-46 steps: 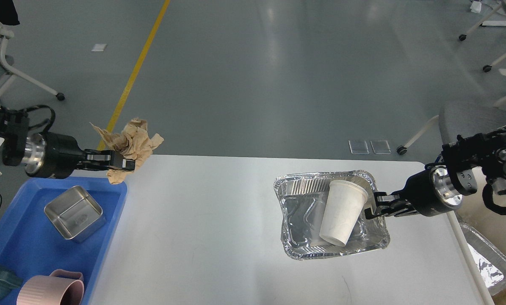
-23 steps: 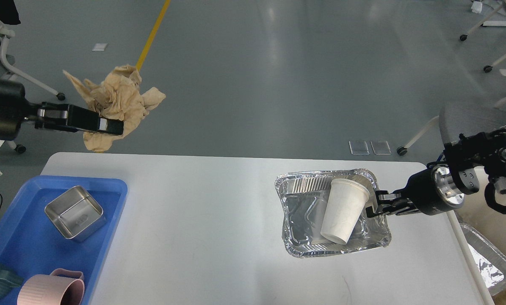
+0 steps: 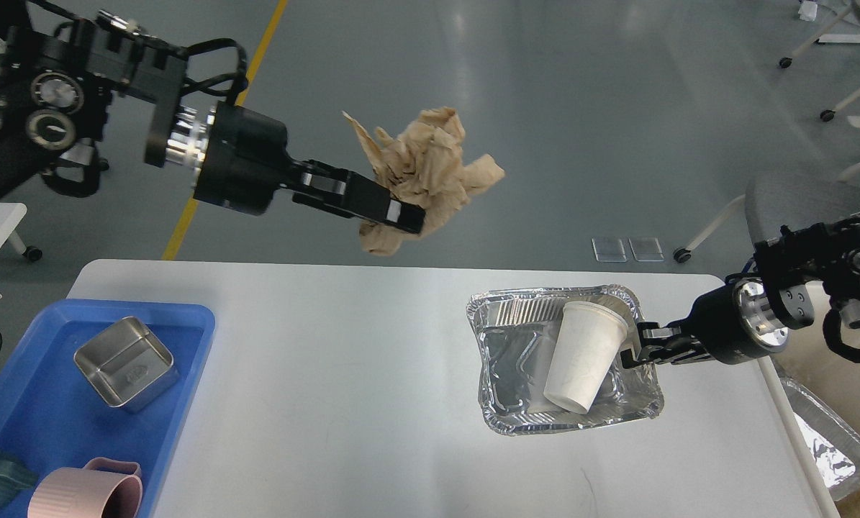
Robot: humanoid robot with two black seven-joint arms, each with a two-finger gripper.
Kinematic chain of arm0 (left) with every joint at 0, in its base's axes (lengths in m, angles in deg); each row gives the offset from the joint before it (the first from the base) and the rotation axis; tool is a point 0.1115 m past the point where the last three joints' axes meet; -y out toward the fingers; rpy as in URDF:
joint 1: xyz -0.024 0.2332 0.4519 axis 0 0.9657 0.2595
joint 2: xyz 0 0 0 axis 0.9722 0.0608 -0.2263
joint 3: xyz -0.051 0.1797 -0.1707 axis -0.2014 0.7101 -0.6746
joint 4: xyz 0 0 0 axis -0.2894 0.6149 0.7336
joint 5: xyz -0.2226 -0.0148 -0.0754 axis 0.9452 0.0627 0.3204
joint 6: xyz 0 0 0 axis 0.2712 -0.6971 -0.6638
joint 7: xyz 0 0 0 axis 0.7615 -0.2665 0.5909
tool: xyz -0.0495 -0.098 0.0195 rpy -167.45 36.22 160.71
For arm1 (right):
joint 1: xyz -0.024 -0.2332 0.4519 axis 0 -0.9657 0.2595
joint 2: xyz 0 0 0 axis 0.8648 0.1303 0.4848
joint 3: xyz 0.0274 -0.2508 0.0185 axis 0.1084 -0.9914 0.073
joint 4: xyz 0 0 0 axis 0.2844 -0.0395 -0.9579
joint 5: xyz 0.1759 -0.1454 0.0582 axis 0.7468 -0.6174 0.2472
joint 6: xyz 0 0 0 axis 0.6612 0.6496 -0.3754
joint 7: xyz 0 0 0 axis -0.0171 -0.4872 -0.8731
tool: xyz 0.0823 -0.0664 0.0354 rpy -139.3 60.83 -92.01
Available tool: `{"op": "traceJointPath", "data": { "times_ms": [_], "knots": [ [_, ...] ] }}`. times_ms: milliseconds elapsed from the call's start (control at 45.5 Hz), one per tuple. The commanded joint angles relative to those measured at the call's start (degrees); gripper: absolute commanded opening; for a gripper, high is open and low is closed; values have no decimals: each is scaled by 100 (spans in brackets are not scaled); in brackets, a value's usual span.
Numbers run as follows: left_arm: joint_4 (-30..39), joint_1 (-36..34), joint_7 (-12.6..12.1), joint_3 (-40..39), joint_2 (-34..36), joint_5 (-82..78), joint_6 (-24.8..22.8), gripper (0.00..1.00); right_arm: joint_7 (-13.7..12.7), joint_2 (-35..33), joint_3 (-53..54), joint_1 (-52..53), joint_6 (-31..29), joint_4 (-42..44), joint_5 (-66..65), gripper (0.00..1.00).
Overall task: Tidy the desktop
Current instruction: 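Lift the paper bag with the left gripper and carry it over the foil container, then press the paper bag into the foil container and open the left gripper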
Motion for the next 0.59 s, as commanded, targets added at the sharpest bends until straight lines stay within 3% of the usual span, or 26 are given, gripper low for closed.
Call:
{"op": "traceJointPath", "data": {
  "times_ms": [0,242,571],
  "knots": [
    [-484,-66,-1,381,-904,-301,1,0,0,-3,0,0,0,0,-1,0],
    [-977,13,-10,697,-1915,-687,1,0,0,-3,53,0,0,0,7,0],
    [-1337,207,-27,926,-2224,-749,1,2,0,-12,88,0,0,-9,25,0]
  ]
}}
